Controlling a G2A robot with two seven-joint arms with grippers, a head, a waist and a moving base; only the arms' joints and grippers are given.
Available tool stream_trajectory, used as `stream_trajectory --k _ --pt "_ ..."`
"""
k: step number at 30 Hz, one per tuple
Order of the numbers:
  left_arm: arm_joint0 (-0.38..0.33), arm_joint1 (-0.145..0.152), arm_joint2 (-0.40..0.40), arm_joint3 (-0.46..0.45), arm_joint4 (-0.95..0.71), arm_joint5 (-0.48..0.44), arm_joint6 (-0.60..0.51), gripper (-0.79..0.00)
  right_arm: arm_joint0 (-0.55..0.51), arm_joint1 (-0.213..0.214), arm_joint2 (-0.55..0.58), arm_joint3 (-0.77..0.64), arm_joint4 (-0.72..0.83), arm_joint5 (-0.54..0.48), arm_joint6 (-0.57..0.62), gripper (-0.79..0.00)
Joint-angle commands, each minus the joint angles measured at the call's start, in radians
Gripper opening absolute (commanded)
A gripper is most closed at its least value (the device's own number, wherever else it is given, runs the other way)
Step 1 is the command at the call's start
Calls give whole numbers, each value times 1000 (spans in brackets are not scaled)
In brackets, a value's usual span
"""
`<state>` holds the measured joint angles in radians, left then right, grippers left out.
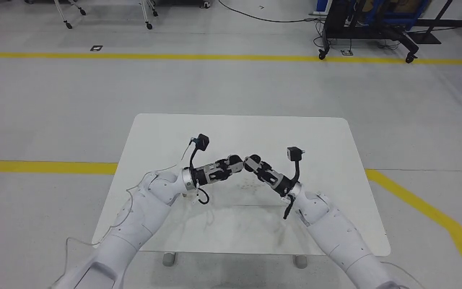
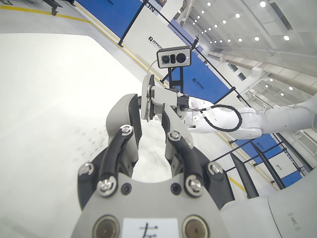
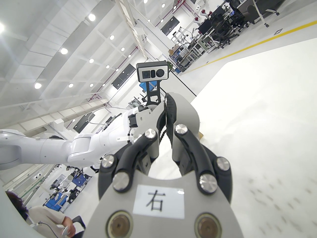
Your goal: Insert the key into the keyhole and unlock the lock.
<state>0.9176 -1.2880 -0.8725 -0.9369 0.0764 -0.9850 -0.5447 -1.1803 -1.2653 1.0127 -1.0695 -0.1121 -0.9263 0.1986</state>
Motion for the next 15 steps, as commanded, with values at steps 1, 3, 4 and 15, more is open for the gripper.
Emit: stream_trajectory --k 1,3,4,15 --pt "0 0 1 0 -1 -1 -3 -785 1 -1 1 3 -1 -2 0 -785" --pt "0 0 4 1 0 0 -6 -785 0 -2 2 7 1 -3 -2 -785" --pt "-2 0 5 2 4 2 -9 -785 0 -2 2 10 2 -4 -1 -785" --pt "4 3 -17 1 59 19 64 -785 1 -7 3 24 -4 -8 9 -785"
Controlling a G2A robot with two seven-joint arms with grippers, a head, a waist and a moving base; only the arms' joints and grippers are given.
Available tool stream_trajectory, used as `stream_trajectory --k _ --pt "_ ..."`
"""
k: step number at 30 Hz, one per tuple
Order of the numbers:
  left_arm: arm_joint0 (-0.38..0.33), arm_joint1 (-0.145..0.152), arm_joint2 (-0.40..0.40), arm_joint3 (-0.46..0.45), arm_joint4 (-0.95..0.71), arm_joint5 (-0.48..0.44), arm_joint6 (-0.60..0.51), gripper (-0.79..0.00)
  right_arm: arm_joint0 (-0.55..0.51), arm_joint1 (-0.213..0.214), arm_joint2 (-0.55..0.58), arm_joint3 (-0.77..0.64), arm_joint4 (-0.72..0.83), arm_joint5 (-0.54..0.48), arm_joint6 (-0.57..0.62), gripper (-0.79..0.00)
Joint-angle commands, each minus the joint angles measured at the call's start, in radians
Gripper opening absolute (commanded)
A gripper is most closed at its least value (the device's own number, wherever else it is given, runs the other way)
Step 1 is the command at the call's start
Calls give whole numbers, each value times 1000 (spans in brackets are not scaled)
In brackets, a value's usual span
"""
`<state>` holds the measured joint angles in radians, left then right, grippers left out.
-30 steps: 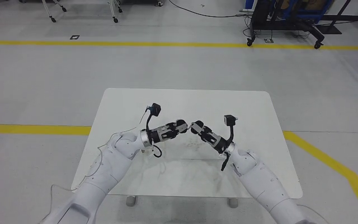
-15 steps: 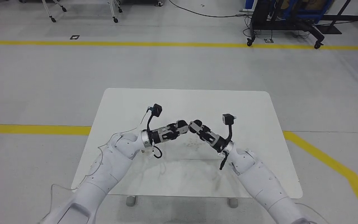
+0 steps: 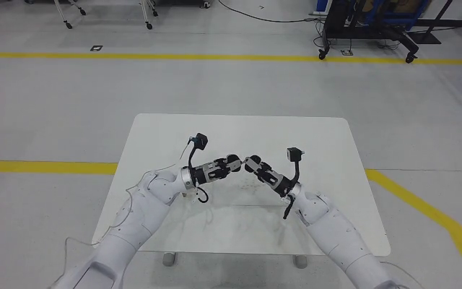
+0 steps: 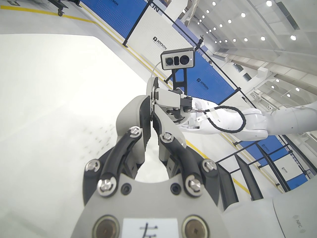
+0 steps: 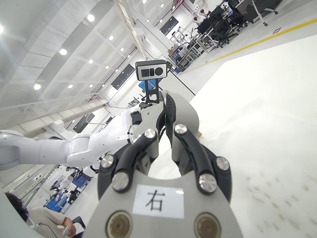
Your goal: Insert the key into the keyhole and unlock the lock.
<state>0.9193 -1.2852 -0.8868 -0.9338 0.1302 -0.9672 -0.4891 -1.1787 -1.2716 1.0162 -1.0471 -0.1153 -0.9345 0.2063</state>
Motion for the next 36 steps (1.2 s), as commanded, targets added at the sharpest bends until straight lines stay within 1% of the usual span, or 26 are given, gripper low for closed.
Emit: stream_trajectory --k 1,8,9,10,11,13,14,15,16,17,22,30,32,34,36 --pt "4 1 -5 -3 8 1 12 -785 -1 -1 0 3 -2 1 3 -785" --pt "13 3 -10 -14 9 1 19 -785 -1 -3 1 4 -5 0 7 -785" --pt "13 3 -10 -15 7 1 18 -785 -2 -3 2 3 -4 -1 7 -760" --pt "14 4 -10 -16 6 1 18 -785 -2 -3 2 3 -3 -2 8 -499" --pt "14 4 -11 -16 6 1 17 -785 -3 -3 3 2 -3 -1 9 -465" --pt "15 4 -11 -18 3 1 18 -785 -3 -4 4 3 -3 -1 12 -462" --pt "15 4 -12 -18 3 1 17 -785 -3 -4 4 4 -4 1 13 -440" --pt "16 5 -12 -19 3 1 16 -785 -4 -4 4 4 -4 1 15 -332" --pt "16 5 -13 -20 3 1 15 -785 -4 -4 5 5 -4 0 15 -114" --pt "16 6 -16 -20 3 1 17 -785 -4 -4 7 7 -3 1 13 0" --pt "19 11 -26 -23 -8 -15 6 -785 -5 -6 12 9 7 3 -5 0" --pt "22 12 -26 -24 -23 -9 1 -785 -7 -5 13 8 0 14 -3 0" --pt "28 14 -29 -43 4 12 4 -785 -2 -1 19 2 -27 21 17 0" --pt "34 22 -44 -64 73 31 13 -785 15 11 41 20 -78 -6 66 0" --pt "41 27 -52 -81 114 35 15 -785 21 18 60 29 -104 -18 79 0"
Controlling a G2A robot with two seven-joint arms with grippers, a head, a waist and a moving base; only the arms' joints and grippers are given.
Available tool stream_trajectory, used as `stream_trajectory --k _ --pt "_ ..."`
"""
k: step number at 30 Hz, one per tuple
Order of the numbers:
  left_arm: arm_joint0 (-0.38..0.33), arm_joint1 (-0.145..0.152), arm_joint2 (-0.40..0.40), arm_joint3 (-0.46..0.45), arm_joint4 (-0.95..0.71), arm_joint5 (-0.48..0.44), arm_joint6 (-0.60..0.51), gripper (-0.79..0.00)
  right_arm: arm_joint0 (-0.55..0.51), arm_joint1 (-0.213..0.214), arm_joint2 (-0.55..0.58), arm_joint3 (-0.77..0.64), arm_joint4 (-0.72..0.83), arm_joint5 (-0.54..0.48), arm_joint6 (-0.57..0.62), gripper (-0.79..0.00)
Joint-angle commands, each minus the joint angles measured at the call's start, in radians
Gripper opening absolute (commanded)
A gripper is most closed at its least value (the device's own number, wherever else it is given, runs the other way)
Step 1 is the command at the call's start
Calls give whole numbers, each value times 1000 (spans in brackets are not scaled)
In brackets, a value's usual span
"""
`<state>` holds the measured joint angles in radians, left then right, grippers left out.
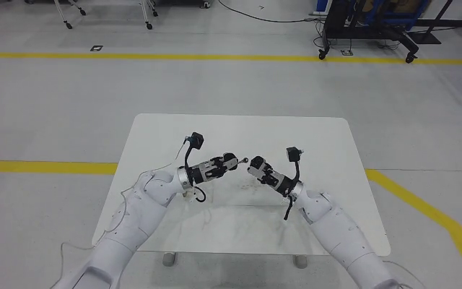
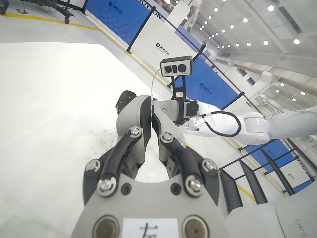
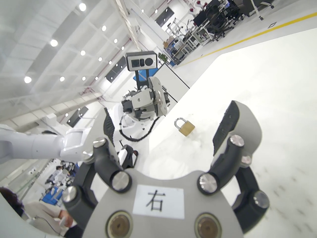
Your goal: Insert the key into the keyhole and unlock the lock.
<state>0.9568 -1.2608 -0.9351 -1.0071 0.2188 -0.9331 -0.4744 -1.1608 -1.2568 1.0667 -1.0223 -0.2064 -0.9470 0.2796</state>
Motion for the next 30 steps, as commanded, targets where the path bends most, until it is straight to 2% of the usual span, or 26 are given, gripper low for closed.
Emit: stream_trajectory --k 1,2,6,12,13,14,27,29,30 --pt "6 7 -9 -20 66 7 -5 -785 6 10 25 5 -36 -17 15 0" --pt "12 10 -11 -29 81 9 -4 -785 5 13 33 3 -48 -25 20 0" --pt "27 15 -12 -52 99 4 -16 -785 3 27 54 -12 -96 -49 54 -265" --pt "24 17 11 -64 92 -19 -68 -785 4 36 41 -24 -123 -65 121 -283" --pt "22 18 12 -62 91 -19 -71 -785 4 37 38 -25 -121 -65 127 -305" --pt "20 18 14 -62 93 -19 -77 -785 5 38 36 -25 -119 -65 131 -369" --pt "13 21 26 -56 96 -5 -71 -785 1 51 9 -45 -80 -65 176 -539" --pt "12 21 26 -56 96 -4 -67 -785 2 53 3 -49 -74 -65 187 -674" --pt "12 21 27 -56 97 -3 -65 -785 3 55 0 -50 -71 -65 191 -708"
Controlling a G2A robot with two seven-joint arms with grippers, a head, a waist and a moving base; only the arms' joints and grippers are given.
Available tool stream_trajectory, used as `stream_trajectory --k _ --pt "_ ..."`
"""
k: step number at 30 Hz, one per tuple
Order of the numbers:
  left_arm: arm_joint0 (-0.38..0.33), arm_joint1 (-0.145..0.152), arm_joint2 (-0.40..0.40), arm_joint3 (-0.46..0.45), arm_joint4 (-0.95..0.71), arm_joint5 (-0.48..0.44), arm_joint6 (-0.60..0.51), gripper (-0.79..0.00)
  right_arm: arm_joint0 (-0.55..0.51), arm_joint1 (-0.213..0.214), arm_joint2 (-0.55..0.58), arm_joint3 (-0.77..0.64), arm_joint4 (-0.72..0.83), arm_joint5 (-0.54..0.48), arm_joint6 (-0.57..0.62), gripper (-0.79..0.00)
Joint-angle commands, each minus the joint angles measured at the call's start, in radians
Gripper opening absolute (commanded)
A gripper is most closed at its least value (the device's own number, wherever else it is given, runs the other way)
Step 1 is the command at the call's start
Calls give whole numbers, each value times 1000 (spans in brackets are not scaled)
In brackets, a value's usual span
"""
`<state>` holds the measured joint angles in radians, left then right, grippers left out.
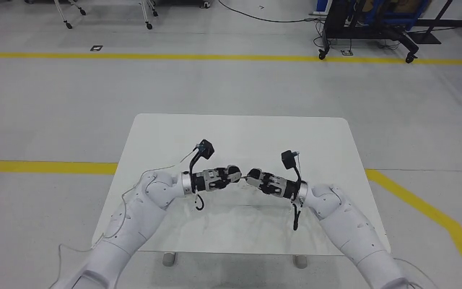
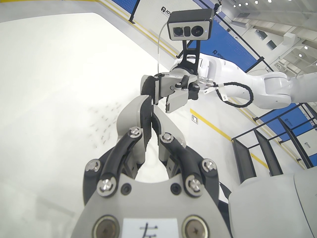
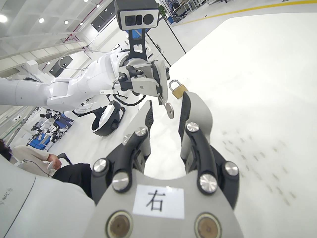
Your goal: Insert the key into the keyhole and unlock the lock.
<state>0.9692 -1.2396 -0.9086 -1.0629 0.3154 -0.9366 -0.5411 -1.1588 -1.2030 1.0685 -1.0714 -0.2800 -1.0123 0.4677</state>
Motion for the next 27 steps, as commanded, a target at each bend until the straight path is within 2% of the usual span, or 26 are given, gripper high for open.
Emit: stream_trajectory --k 1,9,10,11,19,20,23,25,27 --pt "0 0 1 0 1 0 3 -785 1 2 -4 -1 5 0 4 -785" --pt "-4 0 2 5 -10 6 28 -785 12 7 -12 8 10 0 -1 -785" --pt "-4 0 0 8 -12 9 35 -369 13 8 -13 9 12 0 -3 -785" --pt "-7 0 -6 11 -15 16 47 0 14 9 -14 9 15 0 -4 -785" --pt "-7 0 -6 11 -15 16 47 0 9 20 15 35 79 0 -48 -785" --pt "-9 4 -14 2 22 39 49 0 9 20 15 35 79 0 -48 -785" --pt "13 25 -90 -49 108 92 114 0 9 20 15 35 79 0 -48 -785" --pt "58 49 -159 -131 191 128 140 0 9 20 15 35 79 0 -48 -785" --pt "124 76 -231 -233 264 163 117 0 9 20 15 35 79 0 -48 -785"
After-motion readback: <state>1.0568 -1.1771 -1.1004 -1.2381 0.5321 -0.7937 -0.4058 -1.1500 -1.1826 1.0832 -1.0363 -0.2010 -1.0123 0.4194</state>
